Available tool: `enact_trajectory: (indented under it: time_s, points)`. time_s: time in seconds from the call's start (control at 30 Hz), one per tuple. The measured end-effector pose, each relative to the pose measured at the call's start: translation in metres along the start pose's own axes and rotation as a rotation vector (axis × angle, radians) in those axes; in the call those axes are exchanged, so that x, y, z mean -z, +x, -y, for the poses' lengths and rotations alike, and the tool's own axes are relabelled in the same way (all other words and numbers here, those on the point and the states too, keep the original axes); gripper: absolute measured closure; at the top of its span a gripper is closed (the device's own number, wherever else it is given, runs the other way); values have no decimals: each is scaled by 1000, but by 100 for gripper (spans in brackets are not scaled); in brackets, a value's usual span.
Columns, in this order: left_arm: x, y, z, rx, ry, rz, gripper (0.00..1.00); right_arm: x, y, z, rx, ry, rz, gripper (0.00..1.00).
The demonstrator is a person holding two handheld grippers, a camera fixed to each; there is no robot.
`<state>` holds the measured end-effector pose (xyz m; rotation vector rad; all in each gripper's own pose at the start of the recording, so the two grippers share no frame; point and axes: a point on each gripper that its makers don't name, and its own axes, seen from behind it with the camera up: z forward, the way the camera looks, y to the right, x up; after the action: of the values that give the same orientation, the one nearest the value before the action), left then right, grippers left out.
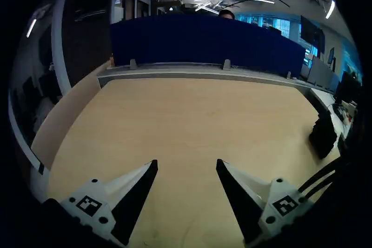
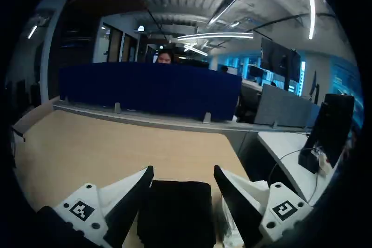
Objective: Fold towel
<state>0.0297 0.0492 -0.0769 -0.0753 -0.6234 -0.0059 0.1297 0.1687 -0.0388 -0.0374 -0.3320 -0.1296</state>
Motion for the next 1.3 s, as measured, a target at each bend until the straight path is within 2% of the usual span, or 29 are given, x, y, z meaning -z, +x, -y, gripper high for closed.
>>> enact_trajectory:
  time_s: [0.3,0.6,0.8,0.97,1.3]
  points:
    - [-3,23,0,3,-18,-65,7,-1,31,33,-7,-7,-97,0]
    - [-3,69,7,13,-22,-207,7,-6,57,90,-61,34,-179,0]
    - [0,100,9,-12,-21,-304,7,-7,70,127,-80,45,-209,0]
    - [0,119,13,-22,-23,-347,7,-7,76,153,-84,62,-218,0]
    - [-1,140,15,-9,-51,-407,7,-7,76,173,-73,61,-208,0]
